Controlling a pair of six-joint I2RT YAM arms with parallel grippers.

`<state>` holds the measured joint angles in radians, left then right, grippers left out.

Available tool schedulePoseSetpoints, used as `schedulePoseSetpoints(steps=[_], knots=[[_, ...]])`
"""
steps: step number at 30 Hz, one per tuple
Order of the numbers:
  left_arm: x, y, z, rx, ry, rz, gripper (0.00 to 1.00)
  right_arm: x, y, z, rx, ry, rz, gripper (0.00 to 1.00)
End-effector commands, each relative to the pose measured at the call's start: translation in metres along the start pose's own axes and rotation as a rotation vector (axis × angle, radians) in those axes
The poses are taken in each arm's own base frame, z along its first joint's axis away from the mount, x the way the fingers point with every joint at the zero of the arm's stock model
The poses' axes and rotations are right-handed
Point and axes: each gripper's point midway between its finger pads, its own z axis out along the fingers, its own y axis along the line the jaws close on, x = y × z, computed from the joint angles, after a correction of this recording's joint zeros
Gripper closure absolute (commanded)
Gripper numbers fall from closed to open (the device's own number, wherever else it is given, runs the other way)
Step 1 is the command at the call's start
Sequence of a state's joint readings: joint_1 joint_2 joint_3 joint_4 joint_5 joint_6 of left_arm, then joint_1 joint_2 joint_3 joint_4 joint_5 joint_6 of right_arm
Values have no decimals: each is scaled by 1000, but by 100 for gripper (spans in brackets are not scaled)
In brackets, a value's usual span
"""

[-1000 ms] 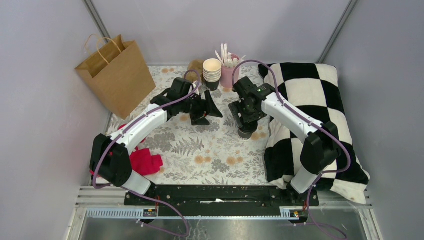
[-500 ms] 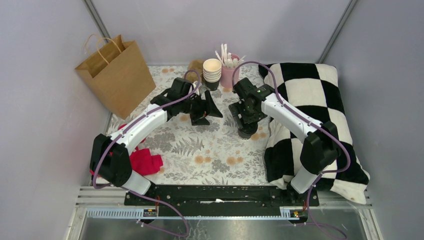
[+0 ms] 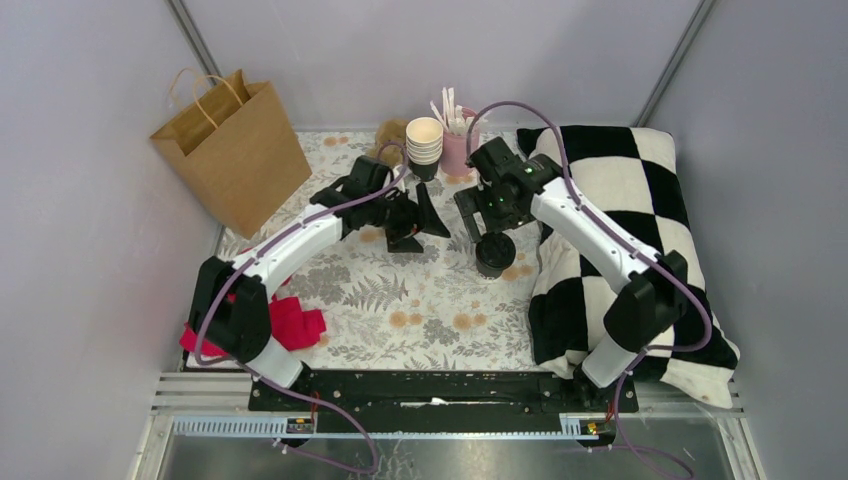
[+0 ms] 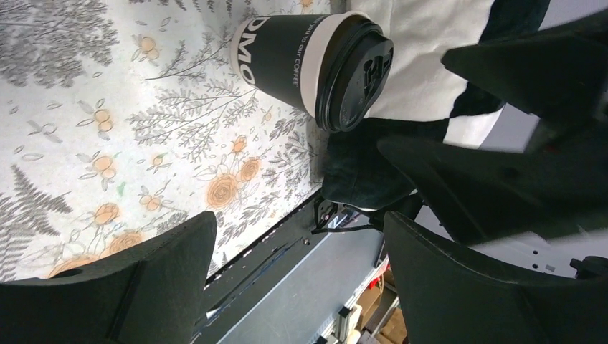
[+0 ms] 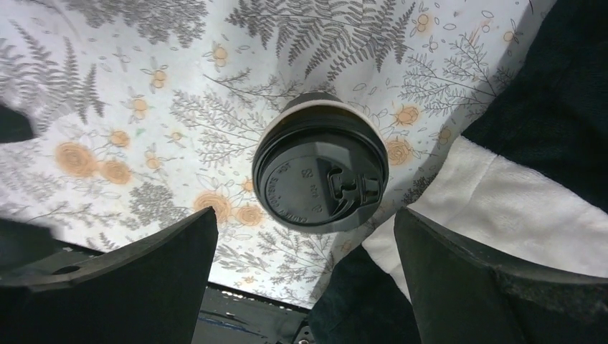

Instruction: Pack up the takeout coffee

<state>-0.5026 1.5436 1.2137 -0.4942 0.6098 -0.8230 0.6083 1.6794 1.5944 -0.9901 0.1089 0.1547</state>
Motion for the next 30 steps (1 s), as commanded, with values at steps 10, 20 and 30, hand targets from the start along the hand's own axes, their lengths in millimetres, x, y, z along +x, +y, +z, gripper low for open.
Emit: schedulePoseSetpoints(steps=[10,20,30], knots=[[19,-39,100,57,107,324,11,29,-8,-28,-489,-138,304,3],[17,-24,117,15,132,312,21,35,-27,-1,-651,-152,504,16],[-2,-25,106,82,92,235,16,35,-39,17,-694,-138,574,27]])
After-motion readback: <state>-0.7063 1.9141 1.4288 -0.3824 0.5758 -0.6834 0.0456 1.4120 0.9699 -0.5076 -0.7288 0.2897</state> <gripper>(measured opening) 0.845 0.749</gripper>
